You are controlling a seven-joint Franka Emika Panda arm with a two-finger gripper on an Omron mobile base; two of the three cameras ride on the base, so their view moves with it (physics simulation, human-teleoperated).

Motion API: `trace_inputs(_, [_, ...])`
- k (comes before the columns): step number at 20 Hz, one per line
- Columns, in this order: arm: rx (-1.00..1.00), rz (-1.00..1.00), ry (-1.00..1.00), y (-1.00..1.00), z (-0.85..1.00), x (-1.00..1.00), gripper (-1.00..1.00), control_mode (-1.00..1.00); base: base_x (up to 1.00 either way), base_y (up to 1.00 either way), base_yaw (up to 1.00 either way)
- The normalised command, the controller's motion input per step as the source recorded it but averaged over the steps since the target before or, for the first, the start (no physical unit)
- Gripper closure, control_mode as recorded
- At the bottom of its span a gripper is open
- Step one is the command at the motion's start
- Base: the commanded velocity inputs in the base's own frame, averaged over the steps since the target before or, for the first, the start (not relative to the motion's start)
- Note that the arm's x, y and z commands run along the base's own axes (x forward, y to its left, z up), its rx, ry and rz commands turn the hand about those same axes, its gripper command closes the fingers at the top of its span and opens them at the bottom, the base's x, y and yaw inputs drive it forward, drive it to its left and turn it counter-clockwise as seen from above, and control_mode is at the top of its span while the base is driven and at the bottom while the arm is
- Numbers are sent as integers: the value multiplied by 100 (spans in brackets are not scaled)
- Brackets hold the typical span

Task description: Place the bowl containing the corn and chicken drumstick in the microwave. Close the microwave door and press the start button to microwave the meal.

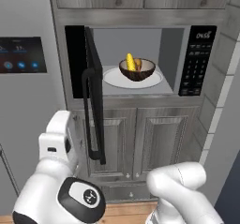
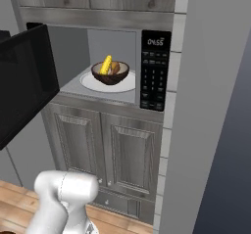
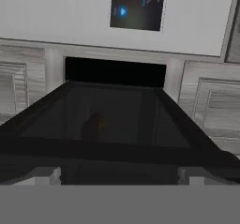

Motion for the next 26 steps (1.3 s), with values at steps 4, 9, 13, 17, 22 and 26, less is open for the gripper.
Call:
trace_inputs(4, [-12,-6,0,49,-3,58,-100,-100,0,0,0])
trace_inputs(9, [-7,-6,1,26,-9,73,-100,-100,0,0,0])
trace_inputs(13, [-3,-7,3,0,-15,65,-100,-100,0,0,0])
trace_inputs(17, [-1,-10,8,-12,-7,59,-100,-100,0,0,0])
trace_inputs(22, [0,-11,11,-19,0,49,-100,-100,0,0,0])
trace_inputs(26, [0,-15,9,-51,0,3,-100,-100,0,0,0])
